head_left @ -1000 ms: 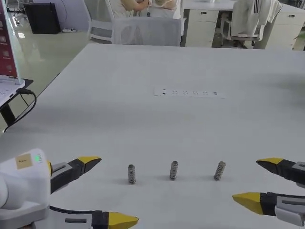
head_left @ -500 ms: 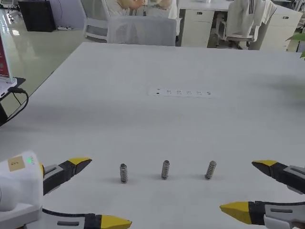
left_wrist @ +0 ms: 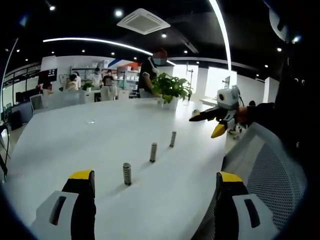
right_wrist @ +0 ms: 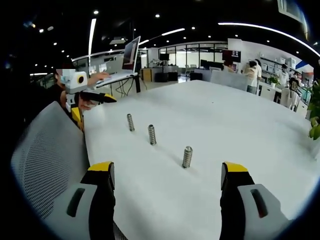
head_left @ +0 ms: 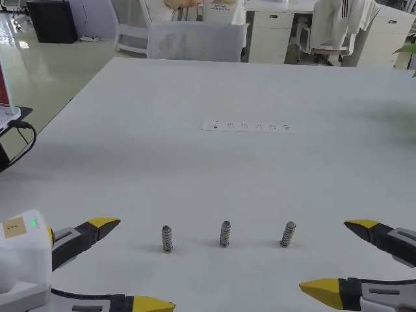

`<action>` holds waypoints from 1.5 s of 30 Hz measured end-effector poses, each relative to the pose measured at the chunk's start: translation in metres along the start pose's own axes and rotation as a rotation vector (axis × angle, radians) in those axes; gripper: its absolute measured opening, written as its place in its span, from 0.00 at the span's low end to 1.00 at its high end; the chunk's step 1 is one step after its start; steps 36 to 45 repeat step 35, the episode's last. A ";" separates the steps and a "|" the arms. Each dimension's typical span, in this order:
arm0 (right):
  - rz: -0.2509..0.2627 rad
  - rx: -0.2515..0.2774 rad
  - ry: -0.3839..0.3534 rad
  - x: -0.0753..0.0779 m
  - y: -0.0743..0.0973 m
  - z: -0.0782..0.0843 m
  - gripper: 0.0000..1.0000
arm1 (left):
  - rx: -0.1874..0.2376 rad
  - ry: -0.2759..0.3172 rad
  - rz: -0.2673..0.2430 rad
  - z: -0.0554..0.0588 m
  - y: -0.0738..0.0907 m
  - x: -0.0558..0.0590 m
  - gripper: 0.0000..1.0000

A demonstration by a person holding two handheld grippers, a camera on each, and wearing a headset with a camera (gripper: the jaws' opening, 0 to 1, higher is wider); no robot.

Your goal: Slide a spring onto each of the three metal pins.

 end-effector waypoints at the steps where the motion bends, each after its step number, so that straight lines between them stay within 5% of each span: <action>1: 0.001 -0.003 0.004 0.000 -0.001 0.000 0.89 | -0.001 -0.001 0.001 0.000 -0.001 -0.001 0.98; 45: 0.014 0.006 -0.007 0.003 -0.010 0.009 0.87 | -0.030 -0.004 0.028 0.005 -0.013 -0.012 0.98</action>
Point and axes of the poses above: the centre of the closed fingertips' face, and the gripper's own axes: y roughly backward along the fingers, x roughly to its right, z roughly out of its underside, the point moved 9 cm from there along y, roughly backward along the fingers, and after that the axes turned 7 degrees about -y, right-handed, at the moved point
